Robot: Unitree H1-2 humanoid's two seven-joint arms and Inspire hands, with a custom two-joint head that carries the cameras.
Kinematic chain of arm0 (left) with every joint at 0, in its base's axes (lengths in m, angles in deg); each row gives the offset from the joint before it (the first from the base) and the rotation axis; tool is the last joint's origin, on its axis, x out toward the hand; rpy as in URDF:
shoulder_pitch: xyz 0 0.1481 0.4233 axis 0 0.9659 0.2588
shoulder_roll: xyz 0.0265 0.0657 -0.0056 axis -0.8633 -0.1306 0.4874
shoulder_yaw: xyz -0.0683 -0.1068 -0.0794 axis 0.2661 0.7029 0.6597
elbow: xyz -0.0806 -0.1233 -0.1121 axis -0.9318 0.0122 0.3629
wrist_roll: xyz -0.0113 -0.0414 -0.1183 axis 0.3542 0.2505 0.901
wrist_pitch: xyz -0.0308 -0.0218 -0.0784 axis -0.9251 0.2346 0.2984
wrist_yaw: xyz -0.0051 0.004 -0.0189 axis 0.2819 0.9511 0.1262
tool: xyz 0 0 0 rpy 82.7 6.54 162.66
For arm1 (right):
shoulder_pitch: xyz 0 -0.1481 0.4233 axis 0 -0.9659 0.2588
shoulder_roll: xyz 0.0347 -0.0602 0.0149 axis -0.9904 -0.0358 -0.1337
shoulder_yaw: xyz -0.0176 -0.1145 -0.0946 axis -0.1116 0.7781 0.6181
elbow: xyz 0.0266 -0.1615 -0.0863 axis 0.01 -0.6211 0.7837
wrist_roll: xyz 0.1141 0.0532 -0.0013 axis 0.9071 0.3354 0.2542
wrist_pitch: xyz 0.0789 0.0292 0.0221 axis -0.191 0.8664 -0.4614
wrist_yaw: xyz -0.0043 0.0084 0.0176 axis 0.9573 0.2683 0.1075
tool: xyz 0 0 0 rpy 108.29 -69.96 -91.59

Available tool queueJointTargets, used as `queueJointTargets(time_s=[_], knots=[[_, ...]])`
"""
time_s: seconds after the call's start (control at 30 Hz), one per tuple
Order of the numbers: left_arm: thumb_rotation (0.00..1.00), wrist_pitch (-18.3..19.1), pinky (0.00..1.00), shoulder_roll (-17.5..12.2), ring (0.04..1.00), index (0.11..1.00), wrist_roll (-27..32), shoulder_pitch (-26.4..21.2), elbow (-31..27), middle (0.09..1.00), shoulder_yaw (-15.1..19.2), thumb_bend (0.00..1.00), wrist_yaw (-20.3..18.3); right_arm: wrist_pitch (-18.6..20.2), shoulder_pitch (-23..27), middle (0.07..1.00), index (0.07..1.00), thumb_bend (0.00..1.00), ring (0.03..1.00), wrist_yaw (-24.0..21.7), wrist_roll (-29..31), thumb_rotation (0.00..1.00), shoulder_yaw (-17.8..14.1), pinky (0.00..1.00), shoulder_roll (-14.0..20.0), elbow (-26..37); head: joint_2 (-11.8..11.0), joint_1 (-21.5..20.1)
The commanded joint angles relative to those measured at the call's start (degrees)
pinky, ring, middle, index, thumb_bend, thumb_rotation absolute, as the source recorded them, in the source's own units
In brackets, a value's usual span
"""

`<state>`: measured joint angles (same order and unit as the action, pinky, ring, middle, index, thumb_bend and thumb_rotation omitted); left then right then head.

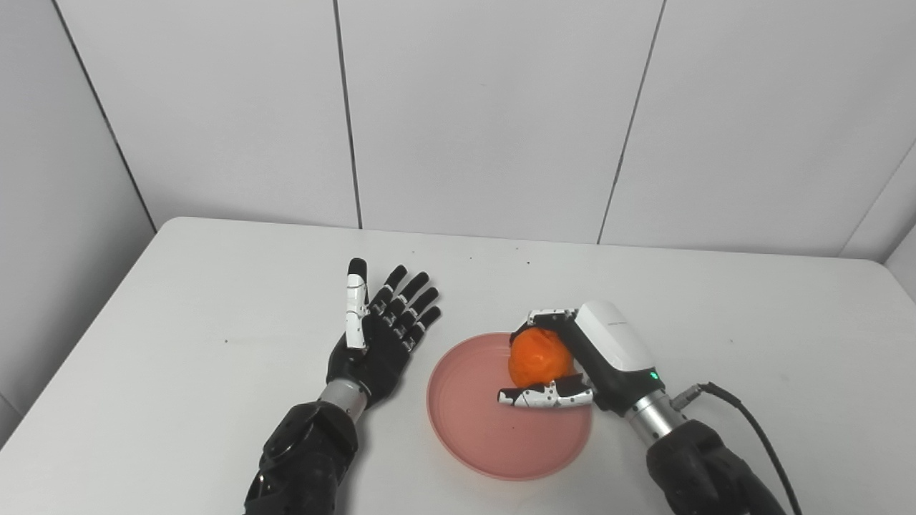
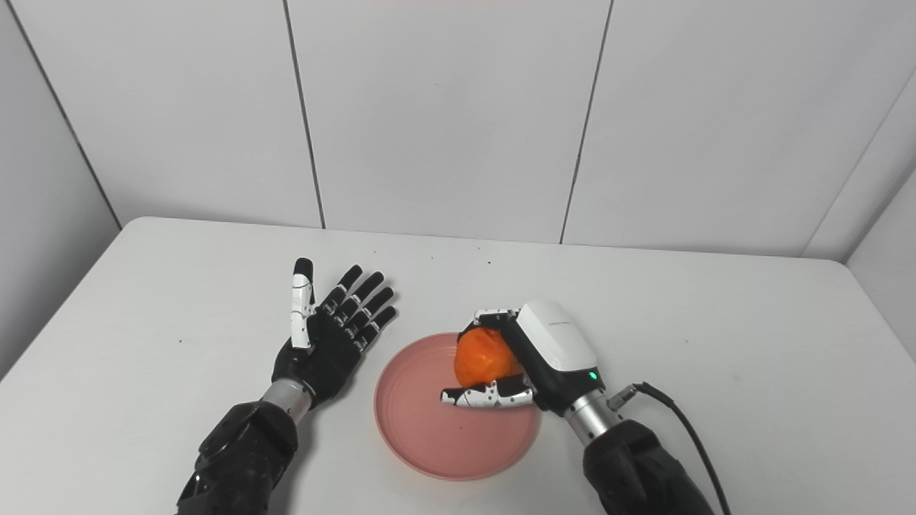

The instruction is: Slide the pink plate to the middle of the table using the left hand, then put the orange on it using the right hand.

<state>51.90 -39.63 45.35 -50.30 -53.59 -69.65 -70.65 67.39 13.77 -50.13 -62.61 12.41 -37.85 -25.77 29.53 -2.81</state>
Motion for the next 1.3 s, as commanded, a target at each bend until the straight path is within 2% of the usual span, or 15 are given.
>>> queueJointTargets(time_s=[0.0, 0.13, 0.4, 0.6, 0.8, 0.97, 1.03, 1.1, 1.17, 1.27], knots=[[0.89, 1.7, 0.95, -0.1, 0.93, 1.0, -0.5, 0.0, -0.2, 0.933, -0.4, 0.73, 0.9, -2.4, 1.2, 0.341, 0.413, 0.5, 0.273, 1.3, 0.2, 0.44, -0.2, 0.22, 0.6, 0.8, 0.0, 0.1], [0.89, 1.7, 0.94, 0.1, 0.927, 1.0, -0.5, -0.2, 0.1, 0.929, -0.3, 0.73, 1.2, -3.1, 1.1, 0.345, 0.417, 0.51, 0.276, 1.7, 0.2, 0.41, 0.1, 0.22, 0.8, -0.2, 0.0, 0.2], [0.9, 1.4, 0.94, 0.2, 0.919, 1.0, -1.1, -0.6, 1.0, 0.922, -0.6, 0.74, 1.0, -5.0, 1.2, 0.352, 0.418, 0.51, 0.285, 1.6, 1.2, 0.41, 0.5, 0.24, 1.0, -2.6, -0.2, 0.5], [0.89, 1.2, 0.95, 0.2, 0.925, 1.0, -1.2, -0.6, 1.2, 0.929, -0.7, 0.75, 0.8, -5.5, 1.0, 0.332, 0.377, 0.54, 0.262, 1.4, 1.6, 0.4, 0.4, 0.22, 0.8, -3.1, -0.4, 0.6], [0.9, 1.0, 0.96, 0.3, 0.935, 1.0, -1.1, -0.6, 1.4, 0.939, -0.8, 0.74, 0.3, -5.2, 0.7, 0.323, 0.368, 0.58, 0.248, 1.0, 1.9, 0.42, 0.4, 0.2, 1.0, -2.8, -0.4, 1.2], [0.88, 0.6, 0.95, 0.5, 0.93, 1.0, -1.3, -0.6, 1.7, 0.935, -0.9, 0.74, 0.4, -5.3, 0.0, 0.358, 0.461, 0.66, 0.268, 1.6, 3.0, 0.52, -0.4, 0.21, 0.8, -2.4, -0.5, 1.3], [0.89, 0.5, 0.95, 0.4, 0.928, 1.0, -1.5, -0.7, 1.8, 0.933, -1.1, 0.75, 0.3, -6.3, -0.1, 0.413, 0.544, 0.73, 0.289, 2.3, 3.1, 0.59, -0.6, 0.22, 0.9, -2.4, -0.5, 1.3], [0.89, 0.4, 0.95, 0.4, 0.927, 1.0, -1.5, -0.7, 2.0, 0.935, -1.1, 0.76, 0.1, -7.5, -0.1, 0.49, 0.616, 0.8, 0.377, 3.2, 3.0, 0.64, -0.6, 0.31, 1.0, -2.9, -0.5, 1.3], [0.89, 0.5, 0.95, 0.3, 0.928, 1.0, -1.5, -0.8, 2.1, 0.937, -1.2, 0.76, 0.0, -8.5, 0.1, 0.567, 0.657, 0.84, 0.508, 3.9, 2.5, 0.69, -0.4, 0.45, 1.2, -3.6, -0.5, 1.2], [0.89, 0.5, 0.95, 0.2, 0.933, 1.0, -1.5, -0.7, 2.0, 0.94, -1.4, 0.76, -0.3, -8.9, 0.1, 0.631, 0.68, 0.87, 0.596, 4.2, 2.0, 0.72, -0.3, 0.54, 1.4, -4.0, -0.6, 1.2]])
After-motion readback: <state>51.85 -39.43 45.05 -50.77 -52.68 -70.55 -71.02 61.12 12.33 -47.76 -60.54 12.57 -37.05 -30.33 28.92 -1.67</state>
